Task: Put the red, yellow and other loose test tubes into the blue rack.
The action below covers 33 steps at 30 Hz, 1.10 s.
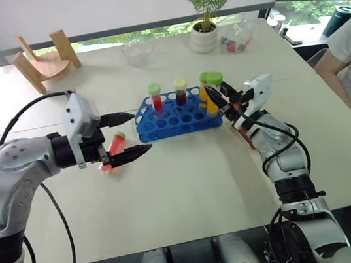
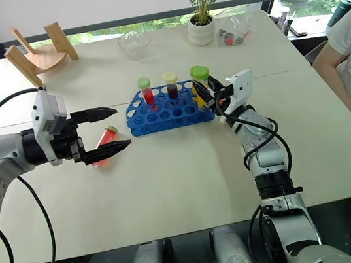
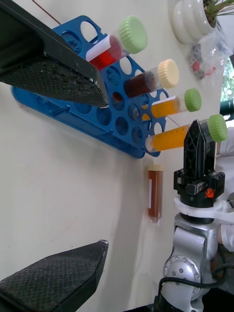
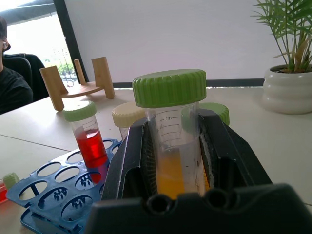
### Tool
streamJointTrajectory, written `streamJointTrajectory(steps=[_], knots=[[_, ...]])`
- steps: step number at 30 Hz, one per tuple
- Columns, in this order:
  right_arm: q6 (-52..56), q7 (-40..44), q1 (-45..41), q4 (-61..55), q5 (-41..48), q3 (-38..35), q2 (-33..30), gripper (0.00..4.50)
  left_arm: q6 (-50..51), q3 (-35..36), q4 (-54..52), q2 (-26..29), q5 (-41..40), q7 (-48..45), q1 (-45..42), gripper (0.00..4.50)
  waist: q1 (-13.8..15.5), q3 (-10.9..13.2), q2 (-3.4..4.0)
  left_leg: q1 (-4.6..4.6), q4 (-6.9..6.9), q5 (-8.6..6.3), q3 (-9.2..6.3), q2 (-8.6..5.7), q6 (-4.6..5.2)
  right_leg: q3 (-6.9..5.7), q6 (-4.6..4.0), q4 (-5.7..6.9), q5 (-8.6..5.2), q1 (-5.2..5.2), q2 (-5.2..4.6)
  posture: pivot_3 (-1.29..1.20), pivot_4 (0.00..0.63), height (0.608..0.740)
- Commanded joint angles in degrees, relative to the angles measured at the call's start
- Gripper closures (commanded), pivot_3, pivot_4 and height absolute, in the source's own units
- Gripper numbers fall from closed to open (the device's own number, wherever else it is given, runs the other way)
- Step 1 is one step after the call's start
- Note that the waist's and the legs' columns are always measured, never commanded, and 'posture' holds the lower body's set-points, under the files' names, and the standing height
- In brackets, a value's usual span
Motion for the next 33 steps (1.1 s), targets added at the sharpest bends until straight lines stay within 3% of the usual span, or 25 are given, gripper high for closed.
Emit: streamJointTrajectory(steps=[1,18,23,26,30,33], knots=[[-0.15,0.04,0.18,-0.12,0.01,0.32,-0.13,3.69,-0.64,0.12,-0.82,0.02,-0.04,-0.12,-1.25,0.0,0.0,0.0,0.0,0.0,0.0,0.0,0.0,0.0,0.0,0.0,0.0,0.0,0.0,0.0,0.0,0.0,0.15,0.74],[-1.27,0.4,-1.9,3.32,0.08,0.81,0.51,3.69,-0.15,0.29,-1.46,-0.14,-0.44,0.47,-0.99,0.0,-0.03,0.02,0.01,-0.02,-0.04,0.0,0.0,0.0,0.0,0.0,0.0,-0.03,0.0,-0.03,0.0,0.0,0.15,0.74],[1.54,1.9,-0.17,-0.3,1.08,1.25,-0.5,1.39,-0.06,0.4,-1.67,-0.22,-0.55,0.7,-0.78,0.0,-0.02,0.02,0.01,-0.02,-0.04,0.0,0.0,0.0,0.0,0.0,-0.01,-0.03,0.0,-0.03,0.0,0.0,0.15,0.74],[11.27,1.9,2.32,-10.21,-0.14,2.17,-5.9,0.03,-0.16,0.44,-1.84,-0.42,-0.48,0.87,-0.28,0.0,0.21,0.03,0.02,-0.04,-0.06,0.0,-0.01,0.0,0.0,0.0,-0.01,-0.04,-0.01,-0.04,-0.01,0.0,0.15,0.74],[29.99,5.28,2.63,-22.88,2.93,2.24,-17.21,0.03,-0.49,0.17,-1.98,-0.64,-0.37,0.54,0.46,0.0,0.29,0.06,0.02,-0.09,-0.03,0.0,0.01,-0.05,0.0,-0.01,0.01,-0.14,-0.01,-0.03,-0.09,0.0,0.15,0.74],[51.16,9.5,-2.33,-28.51,10.26,1.07,-27.81,0.03,-1.45,-0.46,-1.36,-0.87,0.27,-0.41,0.97,0.0,0.09,0.07,0.0,-0.08,-0.04,0.0,-0.01,-0.04,0.0,-0.01,0.0,-0.14,-0.01,-0.02,-0.06,0.0,0.15,0.74]])
